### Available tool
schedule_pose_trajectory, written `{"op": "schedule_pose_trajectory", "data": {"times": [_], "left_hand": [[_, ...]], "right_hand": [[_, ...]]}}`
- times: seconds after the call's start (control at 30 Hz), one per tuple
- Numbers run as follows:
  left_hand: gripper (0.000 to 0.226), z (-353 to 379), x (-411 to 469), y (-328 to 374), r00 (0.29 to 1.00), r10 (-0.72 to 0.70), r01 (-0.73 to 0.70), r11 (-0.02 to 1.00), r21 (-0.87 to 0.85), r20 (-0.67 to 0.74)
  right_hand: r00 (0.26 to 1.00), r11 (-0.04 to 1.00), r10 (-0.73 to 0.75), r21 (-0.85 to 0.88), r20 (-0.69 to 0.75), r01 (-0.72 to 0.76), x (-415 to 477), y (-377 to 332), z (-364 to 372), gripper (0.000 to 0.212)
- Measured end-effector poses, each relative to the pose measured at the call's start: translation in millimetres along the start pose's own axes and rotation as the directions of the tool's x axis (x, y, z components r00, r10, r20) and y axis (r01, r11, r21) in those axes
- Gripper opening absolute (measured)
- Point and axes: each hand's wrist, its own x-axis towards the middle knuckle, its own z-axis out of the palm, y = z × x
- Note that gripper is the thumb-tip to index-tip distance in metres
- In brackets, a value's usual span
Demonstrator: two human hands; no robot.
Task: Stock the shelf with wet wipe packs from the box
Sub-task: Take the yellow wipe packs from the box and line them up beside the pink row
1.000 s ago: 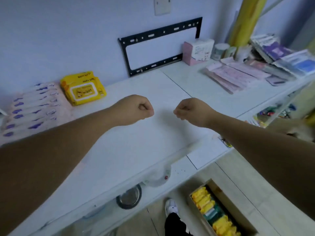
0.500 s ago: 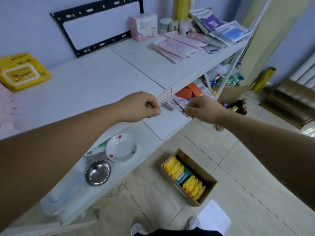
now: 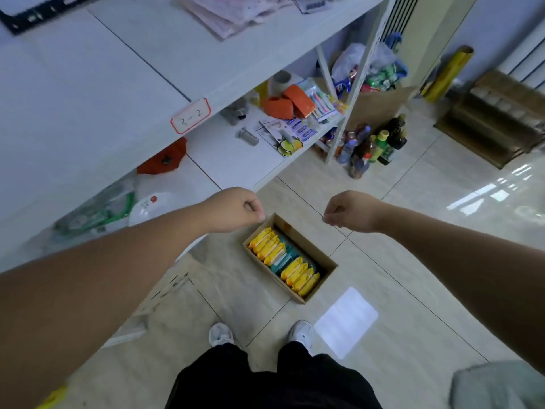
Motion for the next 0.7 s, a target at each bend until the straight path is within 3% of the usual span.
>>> {"op": "schedule_pose_trajectory", "data": {"times": [0.37, 0.7], "left_hand": [[0.009, 76, 71, -31, 0.974, -0.109, 0.101, 0.994, 0.050, 0.199], [0.012, 205, 173, -127, 0.936, -0.173, 0.194, 0.980, -0.042, 0.306]], "right_hand": [[0.988, 0.990, 0.122, 0.061, 0.091, -0.128, 36, 74, 69, 0.014], [0.953, 0.928, 0.298, 0.219, 0.047, -0.301, 128, 158, 183, 0.023]]}}
